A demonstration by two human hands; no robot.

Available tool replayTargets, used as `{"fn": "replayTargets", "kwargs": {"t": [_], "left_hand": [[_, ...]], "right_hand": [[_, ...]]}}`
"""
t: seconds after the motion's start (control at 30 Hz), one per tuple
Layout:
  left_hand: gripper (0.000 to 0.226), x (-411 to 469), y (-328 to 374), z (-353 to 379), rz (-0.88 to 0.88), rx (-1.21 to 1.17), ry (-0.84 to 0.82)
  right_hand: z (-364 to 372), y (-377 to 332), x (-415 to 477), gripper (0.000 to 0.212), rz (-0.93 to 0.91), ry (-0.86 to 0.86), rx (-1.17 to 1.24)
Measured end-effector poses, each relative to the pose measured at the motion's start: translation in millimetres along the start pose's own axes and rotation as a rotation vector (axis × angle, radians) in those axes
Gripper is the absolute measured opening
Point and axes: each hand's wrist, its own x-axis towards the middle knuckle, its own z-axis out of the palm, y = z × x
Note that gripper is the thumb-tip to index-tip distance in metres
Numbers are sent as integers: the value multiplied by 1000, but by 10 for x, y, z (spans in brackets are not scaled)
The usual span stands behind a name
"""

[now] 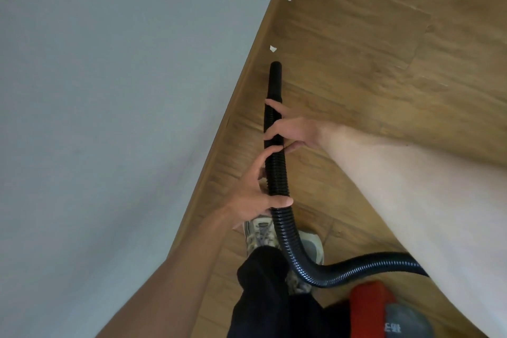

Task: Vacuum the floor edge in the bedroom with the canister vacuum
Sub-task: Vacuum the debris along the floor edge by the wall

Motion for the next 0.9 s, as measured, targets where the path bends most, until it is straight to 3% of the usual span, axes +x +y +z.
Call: {"fn": "replayTargets", "kwargs": {"t": [0.9], "left_hand": [[100,162,223,-163,-42,-51,64]], "right_hand": [[-113,-39,329,92,-69,-34,132]]}}
